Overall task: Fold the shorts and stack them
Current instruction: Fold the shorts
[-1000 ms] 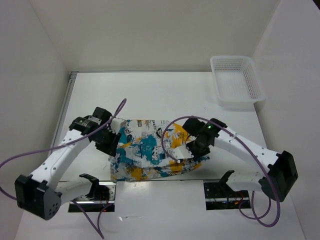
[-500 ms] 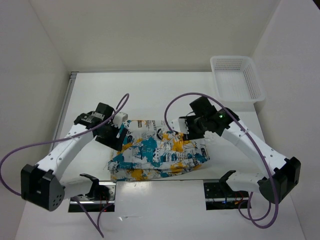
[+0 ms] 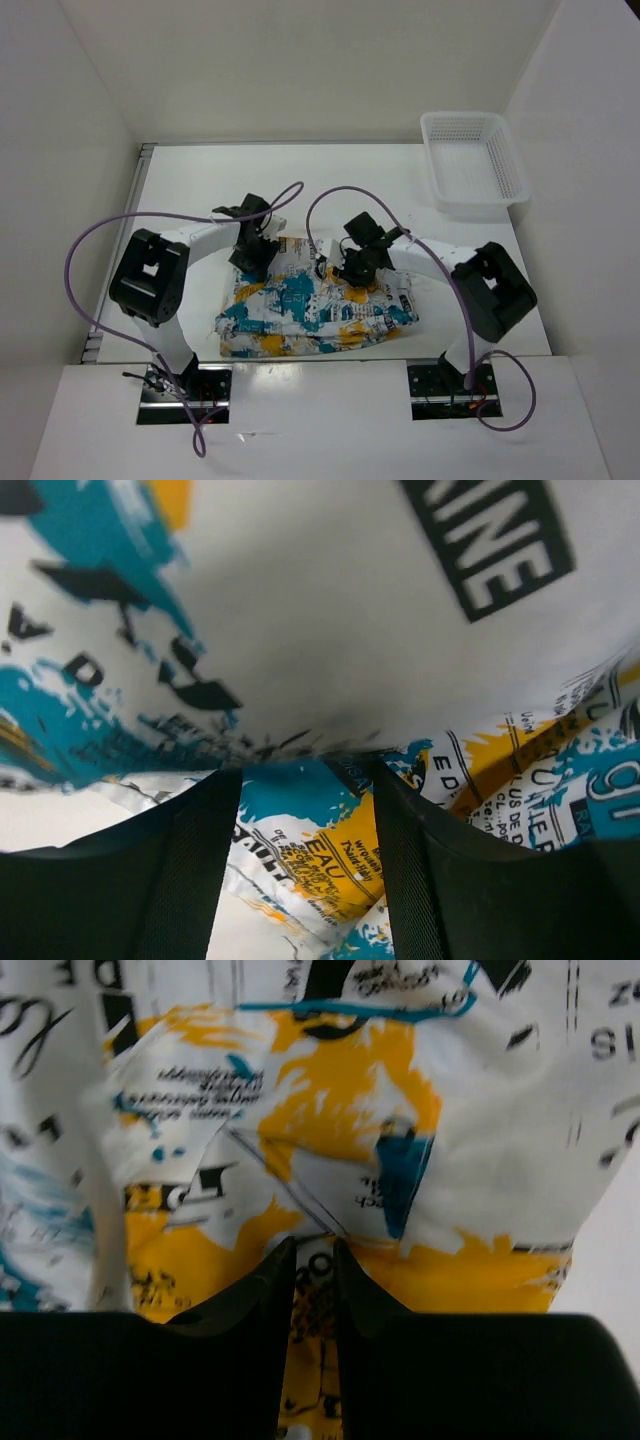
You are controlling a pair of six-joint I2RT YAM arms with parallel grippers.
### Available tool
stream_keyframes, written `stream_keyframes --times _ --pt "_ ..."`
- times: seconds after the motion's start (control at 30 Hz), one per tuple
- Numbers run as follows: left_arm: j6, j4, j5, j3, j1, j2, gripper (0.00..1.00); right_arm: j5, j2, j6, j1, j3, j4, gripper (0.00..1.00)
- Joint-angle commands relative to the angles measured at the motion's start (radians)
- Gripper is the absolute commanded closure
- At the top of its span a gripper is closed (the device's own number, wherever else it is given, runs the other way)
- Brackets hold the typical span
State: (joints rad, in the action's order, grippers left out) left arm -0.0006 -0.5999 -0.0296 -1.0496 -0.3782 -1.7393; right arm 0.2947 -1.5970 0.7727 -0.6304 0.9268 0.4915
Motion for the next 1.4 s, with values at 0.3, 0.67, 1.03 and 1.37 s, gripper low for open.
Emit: stream_keyframes --times 0.3,0.67,1.03,1.37 --pt "0.001 0.149 0.088 -0.488 0.162 -0.411 0.37 -0.288 -0.378 -0.345 0.193 0.383 -0.468 0.74" --pt "0.001 -0.019 0.013 -0.651 0.239 -0.243 0.25 -0.200 -0.424 -0.410 0.193 0.827 -0.216 0.34" --pt "0.001 -0.070 -0.176 -0.253 0.352 -0.029 0.30 -0.040 -0.126 -0.593 0.398 0.460 0.022 0.24" --pt "0.001 -0.057 -0.336 -0.228 0.430 -0.075 0.26 0.123 -0.040 -0.518 0.521 0.244 0.079 0.25"
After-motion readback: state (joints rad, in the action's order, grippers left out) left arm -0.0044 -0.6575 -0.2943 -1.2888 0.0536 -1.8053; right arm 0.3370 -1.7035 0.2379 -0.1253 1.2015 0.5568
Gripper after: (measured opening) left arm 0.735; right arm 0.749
